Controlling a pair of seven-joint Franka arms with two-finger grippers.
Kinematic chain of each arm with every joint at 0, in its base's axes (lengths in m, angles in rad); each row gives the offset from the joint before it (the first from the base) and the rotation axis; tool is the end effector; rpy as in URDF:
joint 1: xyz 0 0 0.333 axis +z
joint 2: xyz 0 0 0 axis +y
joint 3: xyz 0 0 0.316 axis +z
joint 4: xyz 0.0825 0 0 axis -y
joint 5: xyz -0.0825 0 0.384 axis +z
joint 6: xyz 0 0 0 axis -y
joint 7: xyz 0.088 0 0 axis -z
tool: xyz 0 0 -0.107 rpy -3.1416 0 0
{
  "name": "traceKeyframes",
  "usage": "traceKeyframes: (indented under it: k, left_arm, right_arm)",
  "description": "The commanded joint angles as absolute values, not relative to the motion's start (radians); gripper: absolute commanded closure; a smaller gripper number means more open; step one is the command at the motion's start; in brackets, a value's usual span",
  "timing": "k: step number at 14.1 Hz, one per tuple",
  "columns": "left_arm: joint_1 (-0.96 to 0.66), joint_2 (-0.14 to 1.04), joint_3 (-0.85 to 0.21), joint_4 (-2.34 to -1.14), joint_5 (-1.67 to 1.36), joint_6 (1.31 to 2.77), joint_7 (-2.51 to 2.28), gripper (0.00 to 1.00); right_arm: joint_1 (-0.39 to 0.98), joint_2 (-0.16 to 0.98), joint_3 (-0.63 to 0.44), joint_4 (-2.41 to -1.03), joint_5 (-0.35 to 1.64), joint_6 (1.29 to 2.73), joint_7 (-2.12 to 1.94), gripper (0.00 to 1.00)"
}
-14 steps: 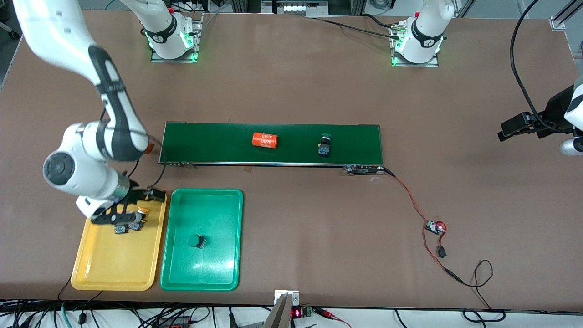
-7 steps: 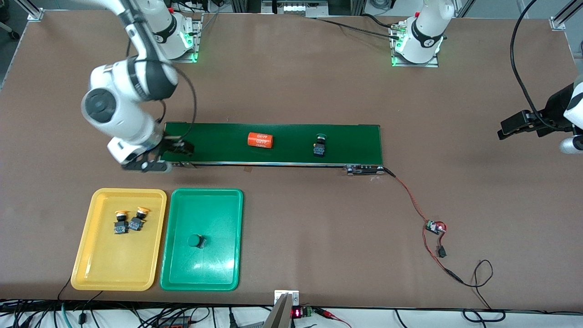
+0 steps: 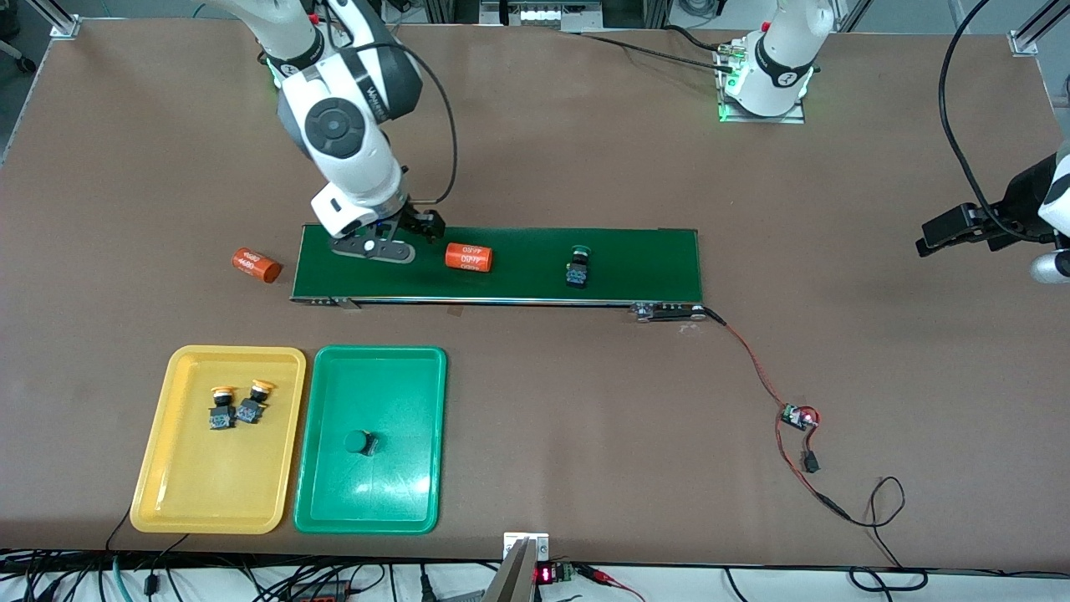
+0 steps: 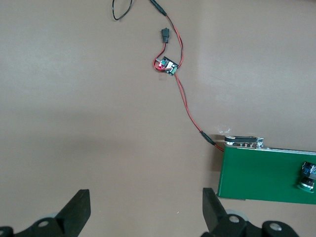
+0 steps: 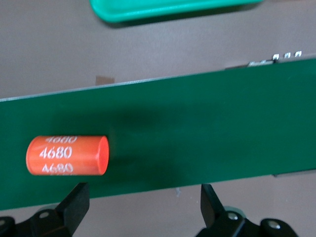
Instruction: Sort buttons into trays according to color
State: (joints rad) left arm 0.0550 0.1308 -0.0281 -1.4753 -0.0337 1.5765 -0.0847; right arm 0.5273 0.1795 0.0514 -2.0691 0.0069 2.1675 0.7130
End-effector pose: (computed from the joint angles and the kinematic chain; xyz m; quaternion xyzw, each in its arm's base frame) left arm 0.5943 0.0135 0.5950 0.9981 0.0562 -0.0153 0.0182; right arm 0.4752 0.3102 0.3390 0.9967 -0.0693 -0.0367 0.0184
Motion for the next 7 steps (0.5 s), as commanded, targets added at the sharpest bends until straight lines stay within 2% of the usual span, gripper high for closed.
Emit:
traceKeyframes:
  k: [1, 7]
  left_arm:
    - [0.051, 0.107, -0.037, -1.496, -0.009, 1.572, -0.064, 0.0]
    - [0.048, 0.109, -0.044, -1.494, -0.009, 1.574, -0.064, 0.0]
  right_arm:
    - [0.531, 0.169, 0.038, -2.079, -0.015, 2.155, 0.73, 0.0]
    - [0.529, 0.179, 0.038, -2.063, -0.025, 2.155, 0.729, 0.0]
